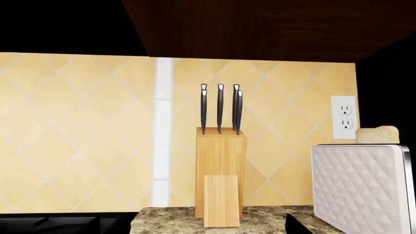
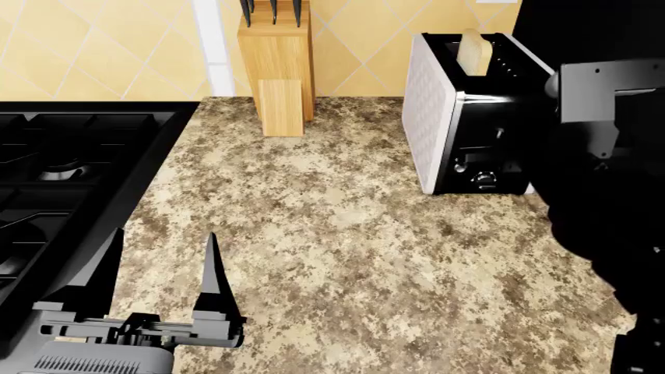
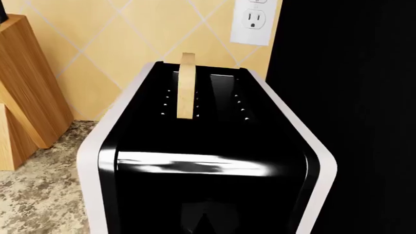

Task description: Push down the lever of the toaster to turn it on.

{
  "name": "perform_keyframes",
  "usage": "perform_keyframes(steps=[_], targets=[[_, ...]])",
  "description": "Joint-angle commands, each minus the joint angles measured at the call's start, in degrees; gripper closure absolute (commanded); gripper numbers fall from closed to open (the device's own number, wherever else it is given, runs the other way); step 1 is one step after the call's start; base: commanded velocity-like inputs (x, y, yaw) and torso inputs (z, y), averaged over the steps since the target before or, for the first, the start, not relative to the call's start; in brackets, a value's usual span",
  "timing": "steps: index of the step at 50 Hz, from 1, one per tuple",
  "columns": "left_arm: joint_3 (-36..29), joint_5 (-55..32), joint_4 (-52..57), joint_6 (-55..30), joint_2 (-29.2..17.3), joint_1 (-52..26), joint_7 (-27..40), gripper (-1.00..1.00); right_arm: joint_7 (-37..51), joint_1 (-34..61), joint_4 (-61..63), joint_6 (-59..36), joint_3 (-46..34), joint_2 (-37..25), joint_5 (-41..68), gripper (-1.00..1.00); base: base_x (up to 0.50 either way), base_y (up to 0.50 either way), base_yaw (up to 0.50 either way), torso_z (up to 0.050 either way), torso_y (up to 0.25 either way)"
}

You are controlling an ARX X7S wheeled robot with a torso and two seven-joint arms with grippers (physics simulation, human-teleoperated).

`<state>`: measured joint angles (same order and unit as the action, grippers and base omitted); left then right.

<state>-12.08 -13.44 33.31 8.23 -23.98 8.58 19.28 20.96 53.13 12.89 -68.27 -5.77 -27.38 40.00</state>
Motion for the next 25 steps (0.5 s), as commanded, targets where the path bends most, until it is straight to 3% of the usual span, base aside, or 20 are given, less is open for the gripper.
perform_keyframes(steps=[1,25], targets=[[-0.1,0.0,0.0,0.1,-0.1,0.0,0.2,-1.0,-0.6,-1.5,-1.1,1.8,-0.8,-0.2,-0.7,1.0,0.0,0.0,0.0,0.0,0.0],[-0.4,-0.2,0.1,0.0,-0.4,0.0,0.6,-1.0,-2.8,-9.2,-4.6,8.9,-1.4,-0.3,-2.3,1.0,0.0,0.0,0.0,0.0,0.0]])
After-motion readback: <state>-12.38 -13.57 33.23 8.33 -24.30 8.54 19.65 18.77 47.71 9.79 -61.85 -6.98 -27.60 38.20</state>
